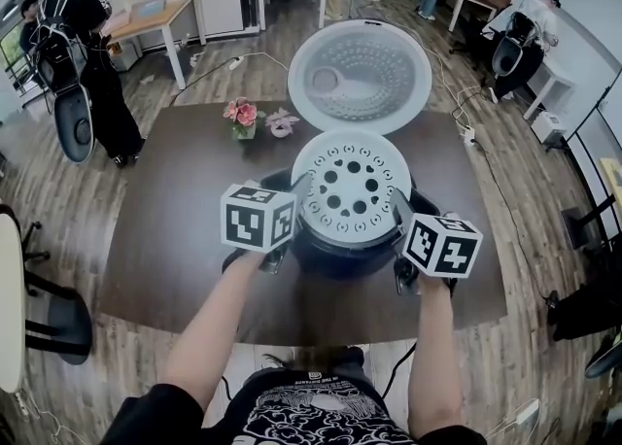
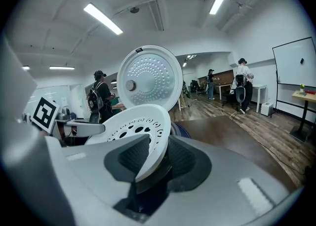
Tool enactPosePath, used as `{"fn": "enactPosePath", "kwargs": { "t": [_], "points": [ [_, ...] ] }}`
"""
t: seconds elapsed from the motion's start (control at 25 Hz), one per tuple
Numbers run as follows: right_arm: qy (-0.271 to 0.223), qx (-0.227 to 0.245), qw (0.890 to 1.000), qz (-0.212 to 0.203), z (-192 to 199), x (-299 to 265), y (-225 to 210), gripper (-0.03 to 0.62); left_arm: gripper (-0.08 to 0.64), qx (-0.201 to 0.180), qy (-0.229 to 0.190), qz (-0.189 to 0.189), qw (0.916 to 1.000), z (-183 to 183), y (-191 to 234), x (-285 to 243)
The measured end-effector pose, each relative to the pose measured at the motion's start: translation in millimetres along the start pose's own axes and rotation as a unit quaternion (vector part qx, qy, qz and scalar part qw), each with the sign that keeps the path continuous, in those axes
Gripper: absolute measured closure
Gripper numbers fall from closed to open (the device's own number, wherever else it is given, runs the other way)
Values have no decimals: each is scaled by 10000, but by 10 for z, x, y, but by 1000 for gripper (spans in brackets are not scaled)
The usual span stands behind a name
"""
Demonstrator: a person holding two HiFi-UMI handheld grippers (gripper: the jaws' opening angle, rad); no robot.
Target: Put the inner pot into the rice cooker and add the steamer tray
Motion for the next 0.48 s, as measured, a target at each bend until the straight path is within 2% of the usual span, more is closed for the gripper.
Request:
{"fn": "enactPosePath", "kwargs": {
  "t": [0.28, 0.48],
  "points": [
    [-15, 23, 10000, 7, 8, 7, 24, 466, 443, 10, -7, -19, 10000, 27, 19, 16],
    [-87, 258, 9995, 173, -3, -2, 29, 448, 435, -219, 41, -108, 9997, 29, 32, 4]
  ]
}}
Point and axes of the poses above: the fingertips, and each gripper's own axes: x backward along the fingers, y to its left, z out of its underside, the point moved 6 cm from there along x, backward along the fingers, and after that the axes turned 7 degrees about z, right-handed, at the moved point
